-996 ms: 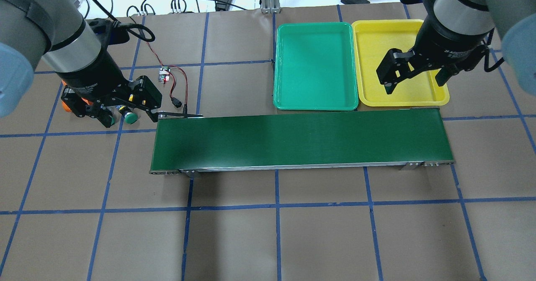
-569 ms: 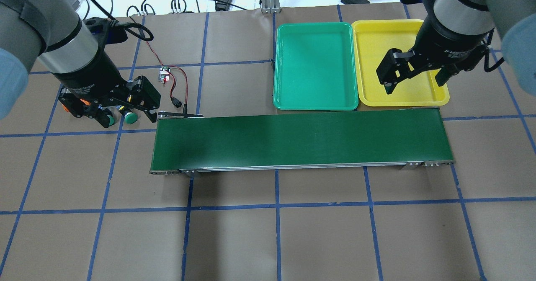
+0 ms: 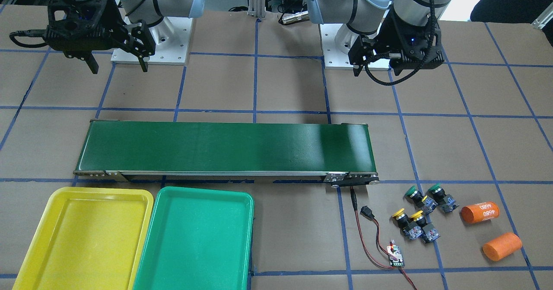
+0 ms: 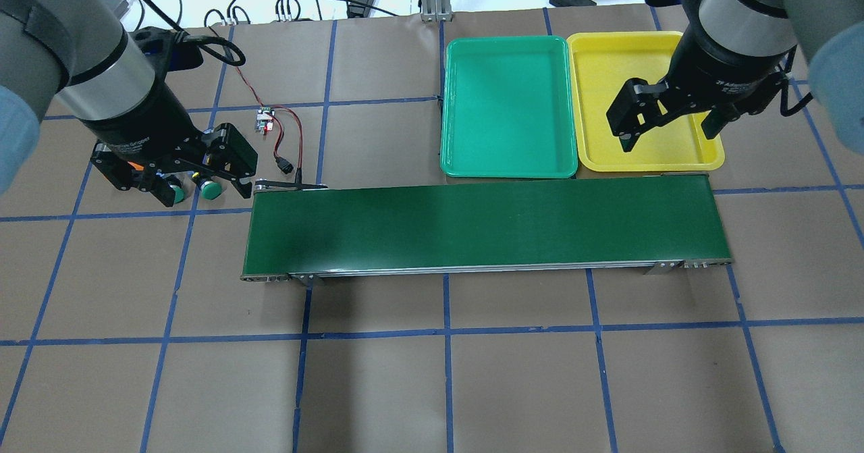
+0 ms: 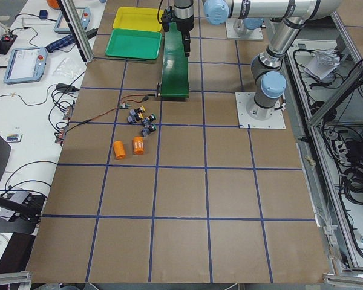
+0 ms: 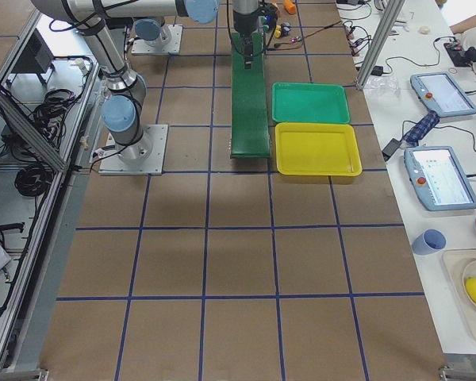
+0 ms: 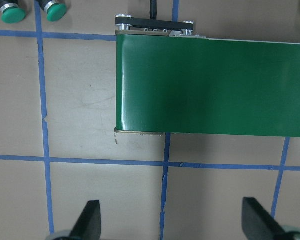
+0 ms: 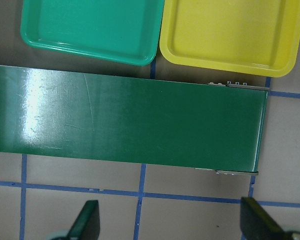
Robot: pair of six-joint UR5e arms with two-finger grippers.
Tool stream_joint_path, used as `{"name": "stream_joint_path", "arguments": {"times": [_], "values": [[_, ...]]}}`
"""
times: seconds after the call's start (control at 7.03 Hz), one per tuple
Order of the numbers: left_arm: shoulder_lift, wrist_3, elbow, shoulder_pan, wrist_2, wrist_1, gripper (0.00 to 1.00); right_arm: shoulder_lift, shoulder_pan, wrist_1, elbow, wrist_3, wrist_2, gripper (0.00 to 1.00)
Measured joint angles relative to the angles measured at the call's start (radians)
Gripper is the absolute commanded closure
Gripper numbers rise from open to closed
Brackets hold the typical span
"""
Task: Sort buttons by color to trays
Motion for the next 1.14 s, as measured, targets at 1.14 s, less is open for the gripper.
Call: {"name": "stream_joint_path", "arguments": {"times": [1.14], "values": [[-0.015, 0.008, -0.009, 0.003, -0.001, 0.072, 0.00, 0.000, 0.000, 0.001, 0.000, 0.000, -0.001, 0.00]]}}
